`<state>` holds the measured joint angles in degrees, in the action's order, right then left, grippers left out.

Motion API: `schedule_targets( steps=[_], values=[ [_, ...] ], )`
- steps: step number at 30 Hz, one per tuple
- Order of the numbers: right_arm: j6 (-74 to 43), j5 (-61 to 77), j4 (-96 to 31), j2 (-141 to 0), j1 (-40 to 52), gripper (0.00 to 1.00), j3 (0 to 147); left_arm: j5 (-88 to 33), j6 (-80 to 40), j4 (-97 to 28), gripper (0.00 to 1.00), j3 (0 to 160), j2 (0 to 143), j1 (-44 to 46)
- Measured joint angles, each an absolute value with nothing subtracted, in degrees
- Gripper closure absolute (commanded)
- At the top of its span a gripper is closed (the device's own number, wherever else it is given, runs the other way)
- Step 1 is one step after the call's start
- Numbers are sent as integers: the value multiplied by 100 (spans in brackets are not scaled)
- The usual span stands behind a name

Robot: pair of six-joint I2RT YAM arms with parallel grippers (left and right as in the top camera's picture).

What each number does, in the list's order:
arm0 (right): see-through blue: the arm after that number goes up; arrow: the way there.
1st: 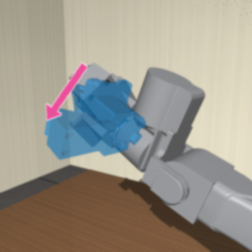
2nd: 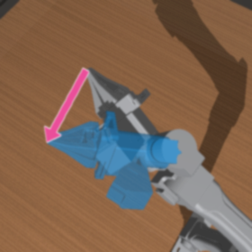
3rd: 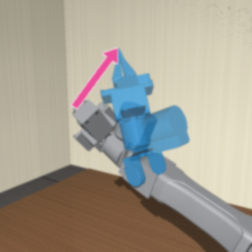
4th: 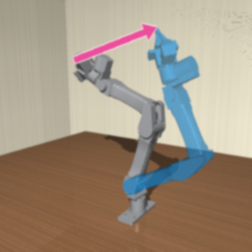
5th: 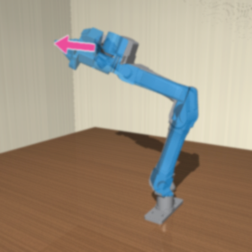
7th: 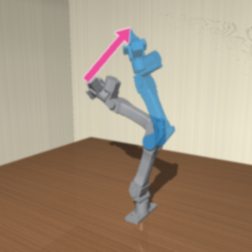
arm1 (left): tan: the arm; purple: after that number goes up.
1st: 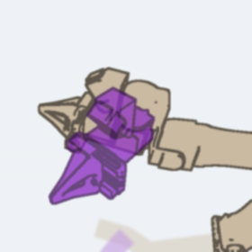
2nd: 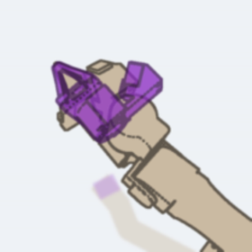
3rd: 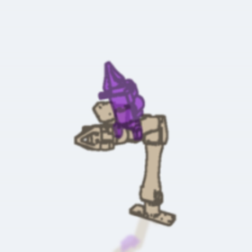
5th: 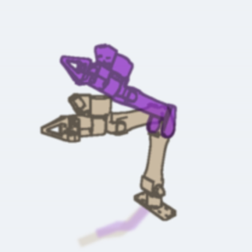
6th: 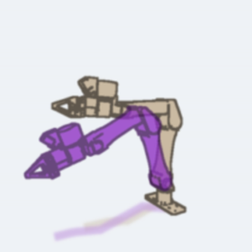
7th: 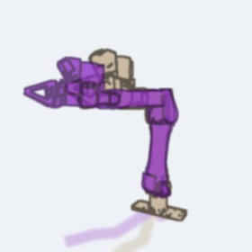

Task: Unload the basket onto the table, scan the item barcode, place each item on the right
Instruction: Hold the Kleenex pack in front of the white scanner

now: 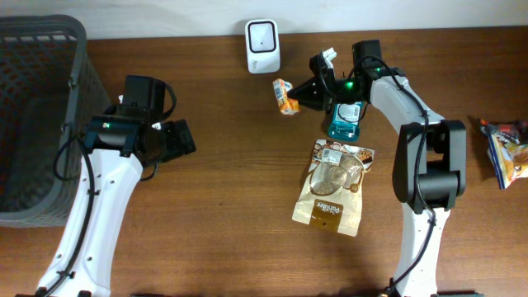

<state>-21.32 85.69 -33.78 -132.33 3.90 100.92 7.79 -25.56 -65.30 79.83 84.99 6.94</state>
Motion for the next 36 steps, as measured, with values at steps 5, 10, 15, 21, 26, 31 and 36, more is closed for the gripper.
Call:
schedule_targets(
  steps=[5,10,15,21,26,31,36],
  values=[
    [-2502,7286,-3393,-13240,556,96,10501,779,-2556,-6528,1,7983,8499,694],
    [-2644,4252,-3959,-13242,1135,96,11710,779,-2556,-6530,1,7983,8499,694],
    [-1855,661,-3699,-13242,1800,96,12457,779,-2556,-6530,1,7983,8499,694],
    [-32,-1619,-2237,-13277,2305,96,12486,779,-2556,-6528,1,7983,8499,694],
    [1144,-2346,-1376,-13537,2423,96,12514,779,-2556,-6521,1,7983,8499,694],
    [1756,-2276,-1017,-14046,2410,96,12514,779,-2556,-6519,1,7983,8499,694],
    [2475,-1490,-746,-14276,2408,96,12514,779,-2558,-6521,1,7983,8499,694]
  ],
)
